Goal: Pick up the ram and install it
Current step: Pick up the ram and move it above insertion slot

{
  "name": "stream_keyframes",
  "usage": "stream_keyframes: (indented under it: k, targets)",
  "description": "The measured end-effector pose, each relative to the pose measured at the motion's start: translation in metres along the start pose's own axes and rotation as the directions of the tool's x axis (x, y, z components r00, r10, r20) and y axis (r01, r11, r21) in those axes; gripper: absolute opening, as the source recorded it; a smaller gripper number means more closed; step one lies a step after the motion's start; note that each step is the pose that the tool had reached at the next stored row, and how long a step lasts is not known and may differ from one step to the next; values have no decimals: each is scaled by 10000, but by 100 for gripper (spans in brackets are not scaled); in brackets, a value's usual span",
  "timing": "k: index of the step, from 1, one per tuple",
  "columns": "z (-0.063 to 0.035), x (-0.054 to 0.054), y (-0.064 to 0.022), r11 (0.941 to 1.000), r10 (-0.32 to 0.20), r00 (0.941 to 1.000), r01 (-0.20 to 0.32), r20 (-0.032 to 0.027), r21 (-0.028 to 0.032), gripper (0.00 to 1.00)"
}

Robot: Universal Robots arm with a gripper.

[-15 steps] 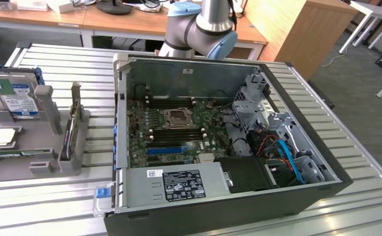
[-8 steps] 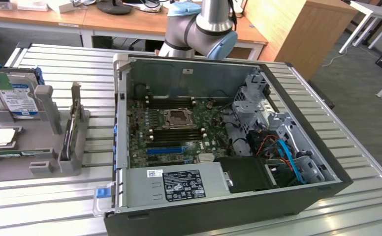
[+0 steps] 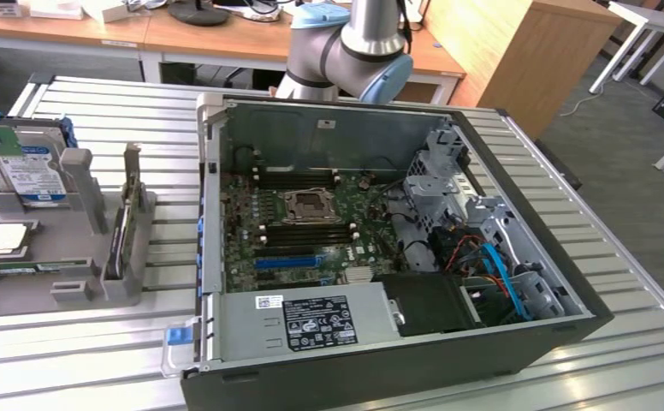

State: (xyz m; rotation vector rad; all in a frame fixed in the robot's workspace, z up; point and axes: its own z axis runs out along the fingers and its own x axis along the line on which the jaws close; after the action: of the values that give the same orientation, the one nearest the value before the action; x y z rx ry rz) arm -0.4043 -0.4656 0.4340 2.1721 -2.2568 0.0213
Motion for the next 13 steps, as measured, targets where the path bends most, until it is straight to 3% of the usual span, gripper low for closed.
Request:
stream_keyframes:
  k: [13]
  targets:
    - [2,-10,-280,10000,-2,10000,2,0,-22,12]
